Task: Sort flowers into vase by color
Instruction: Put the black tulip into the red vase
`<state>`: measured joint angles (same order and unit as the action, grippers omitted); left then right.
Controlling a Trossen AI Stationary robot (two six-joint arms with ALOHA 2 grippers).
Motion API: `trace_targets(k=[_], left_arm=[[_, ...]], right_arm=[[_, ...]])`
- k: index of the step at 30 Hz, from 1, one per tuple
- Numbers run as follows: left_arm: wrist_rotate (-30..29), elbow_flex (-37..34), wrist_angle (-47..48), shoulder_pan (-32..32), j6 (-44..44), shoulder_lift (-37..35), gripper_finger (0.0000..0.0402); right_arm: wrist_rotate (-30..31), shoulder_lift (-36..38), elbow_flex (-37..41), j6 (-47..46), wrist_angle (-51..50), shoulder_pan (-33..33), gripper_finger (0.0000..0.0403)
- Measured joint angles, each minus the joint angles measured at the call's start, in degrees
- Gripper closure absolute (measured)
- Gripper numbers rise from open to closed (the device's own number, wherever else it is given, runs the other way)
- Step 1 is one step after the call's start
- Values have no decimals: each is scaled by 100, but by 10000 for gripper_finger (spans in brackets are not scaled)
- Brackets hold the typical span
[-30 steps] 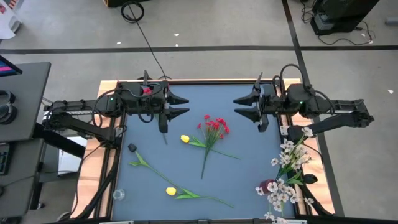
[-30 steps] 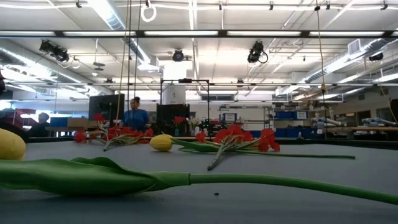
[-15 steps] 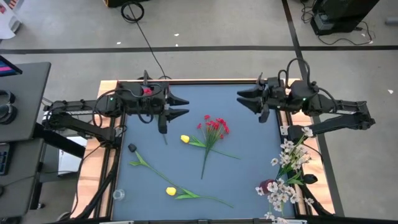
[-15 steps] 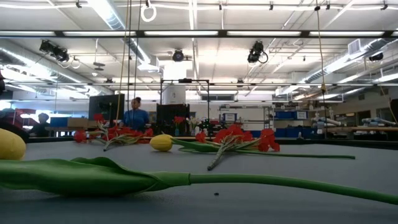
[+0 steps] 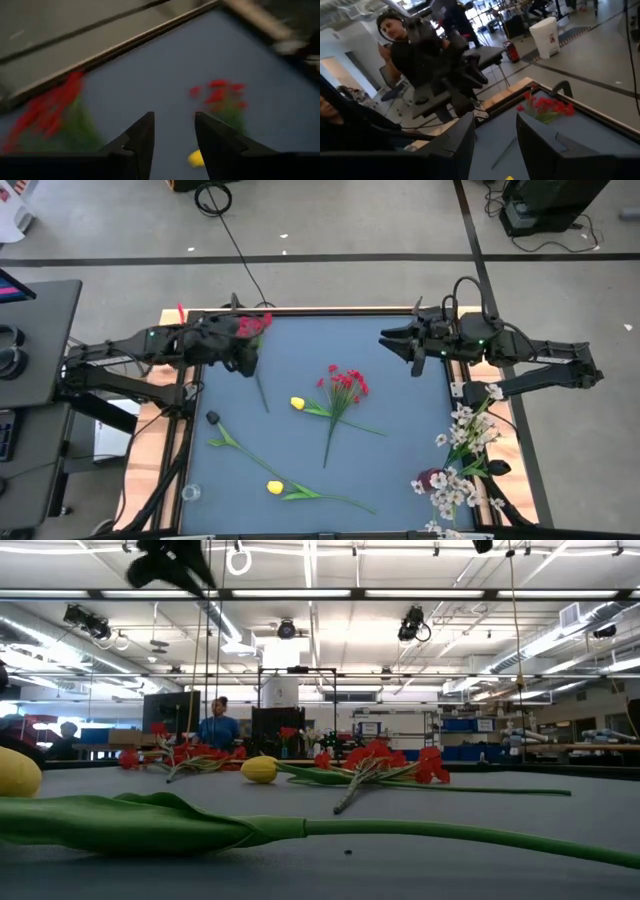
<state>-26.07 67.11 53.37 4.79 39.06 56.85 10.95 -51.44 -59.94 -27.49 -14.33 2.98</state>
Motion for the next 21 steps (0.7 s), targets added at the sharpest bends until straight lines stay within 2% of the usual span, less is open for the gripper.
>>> trace_targets(k=[7,14,21], left_arm=[[-411,-47,1837,-644,2546,237,258],[-98,-1269,1663,-1963,5364,237,258],[529,-2383,586,-3129,7777,254,258]], right_arm=[[4,2,0,-428,-67,118,249],[-70,2,0,-863,-725,230,249],[-235,0,0,-1049,-1143,251,249]])
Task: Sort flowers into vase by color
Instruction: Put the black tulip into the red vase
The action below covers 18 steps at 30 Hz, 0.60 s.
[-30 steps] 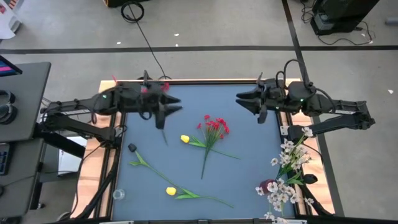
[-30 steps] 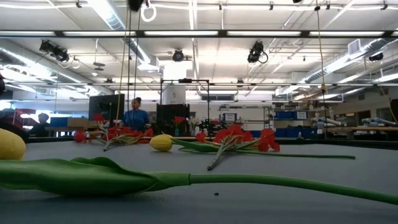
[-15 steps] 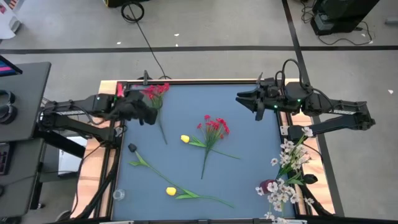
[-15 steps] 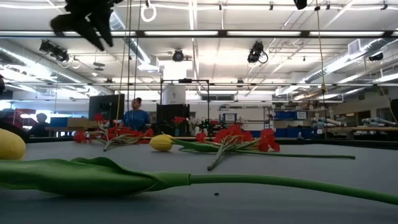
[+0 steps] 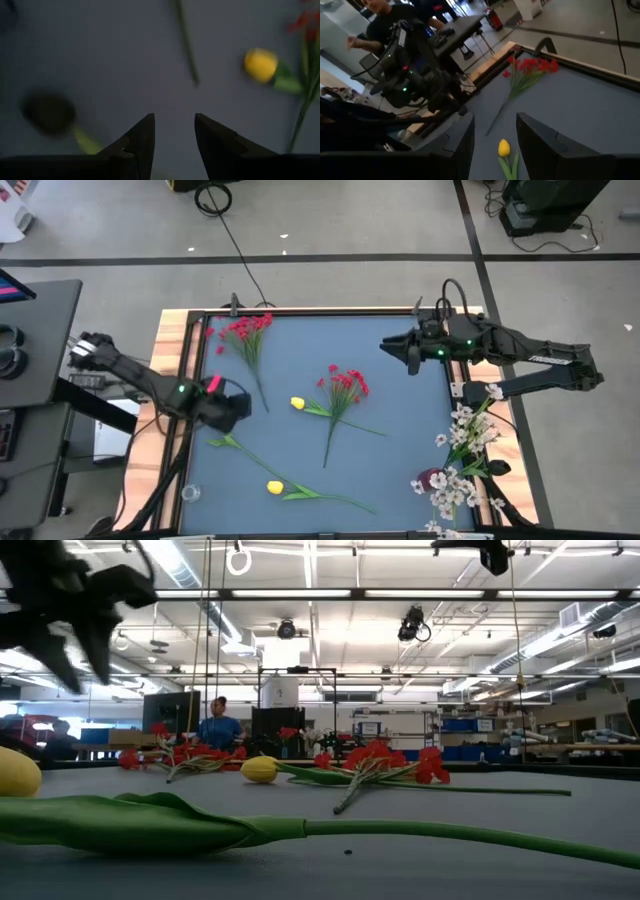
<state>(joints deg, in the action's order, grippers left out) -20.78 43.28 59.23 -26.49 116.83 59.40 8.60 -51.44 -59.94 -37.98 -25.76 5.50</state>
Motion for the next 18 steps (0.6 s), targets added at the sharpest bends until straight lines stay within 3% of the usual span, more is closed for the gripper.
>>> trace_targets(k=[4,12,18], left_arm=[[501,-290,-617,-752,903,219,258],[1708,-333,-1624,-976,956,1231,258],[2303,-334,-1999,-1129,1109,1534,258]], right_arm=[[-132,2,0,-147,-155,69,249],[-440,0,2,-315,-394,278,249],[-654,2,2,-295,-489,341,249]])
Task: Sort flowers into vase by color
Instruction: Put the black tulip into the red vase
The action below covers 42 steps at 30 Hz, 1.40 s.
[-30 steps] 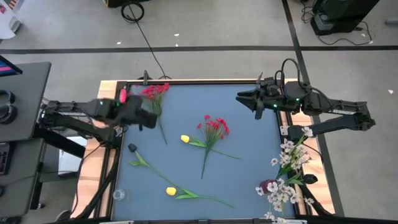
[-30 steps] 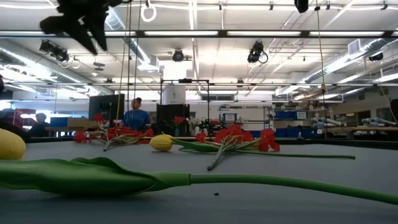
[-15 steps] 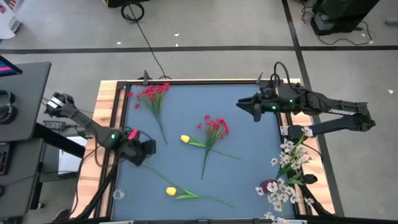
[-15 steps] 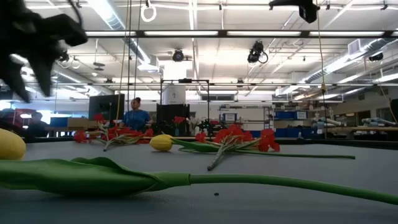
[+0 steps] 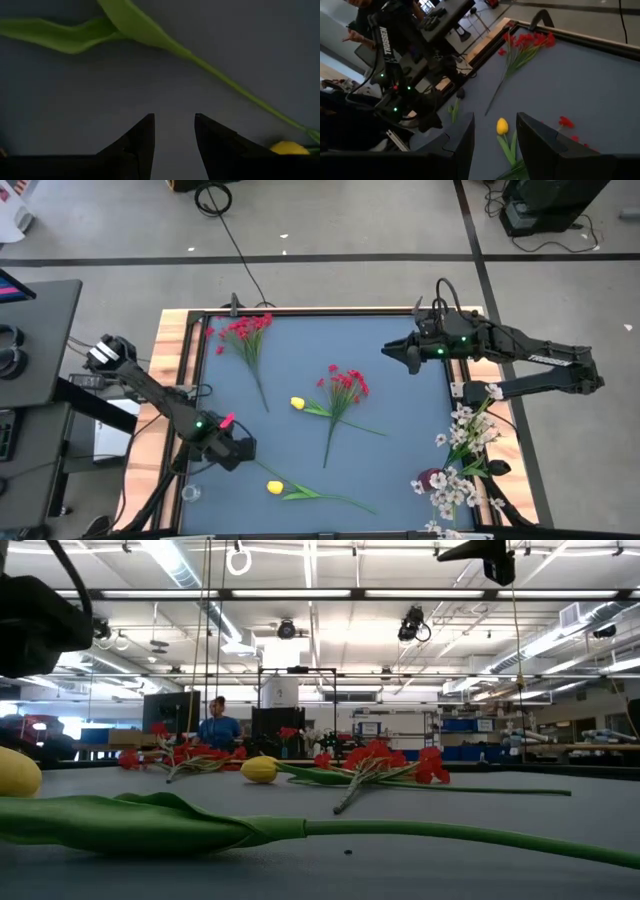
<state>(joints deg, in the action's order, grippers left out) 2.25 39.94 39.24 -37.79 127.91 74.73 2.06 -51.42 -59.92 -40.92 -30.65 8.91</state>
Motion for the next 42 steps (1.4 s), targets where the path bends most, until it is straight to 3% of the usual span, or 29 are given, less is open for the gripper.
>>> trace_targets(k=[9,19,29,42], left_arm=[[-18,2,-214,244,56,237,258],[-45,4,180,740,107,253,258],[343,4,-587,815,180,813,258],[219,17,-366,1040,97,923,258]], right_arm=[[-104,-2,0,100,4,34,249],[-734,0,0,130,3,241,249],[-1268,-1,0,316,-13,546,249],[-1933,0,0,517,-79,974,249]])
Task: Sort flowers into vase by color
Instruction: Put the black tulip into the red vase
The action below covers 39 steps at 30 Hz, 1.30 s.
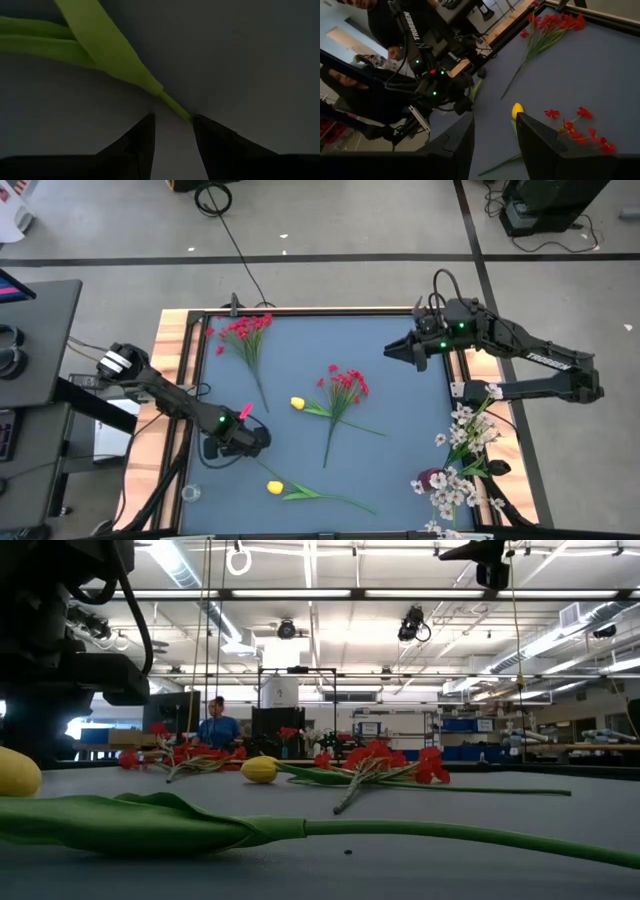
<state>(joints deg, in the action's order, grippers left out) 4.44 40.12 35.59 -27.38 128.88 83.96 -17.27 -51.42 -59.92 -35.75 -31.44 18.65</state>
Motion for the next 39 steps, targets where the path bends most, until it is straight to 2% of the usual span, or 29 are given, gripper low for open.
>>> trace_targets(k=[9,21,25,29,32,35,39], left_arm=[[-178,89,271,84,-41,-91,258],[-232,208,843,164,28,-120,258],[-499,208,834,319,-90,-120,258],[-789,208,853,555,-630,-120,258],[-648,208,801,701,-984,-120,258],[-484,208,366,670,-1043,-174,258],[-582,222,-105,643,-2063,-199,258]], right_arm=[[-374,-2,0,85,2,305,249],[-390,-2,0,-6,2,368,249],[-399,0,0,-7,2,368,249],[-424,0,0,-9,2,368,249],[-513,0,0,-15,2,368,249],[-558,0,0,-20,2,368,249],[-535,0,0,36,2,368,249]])
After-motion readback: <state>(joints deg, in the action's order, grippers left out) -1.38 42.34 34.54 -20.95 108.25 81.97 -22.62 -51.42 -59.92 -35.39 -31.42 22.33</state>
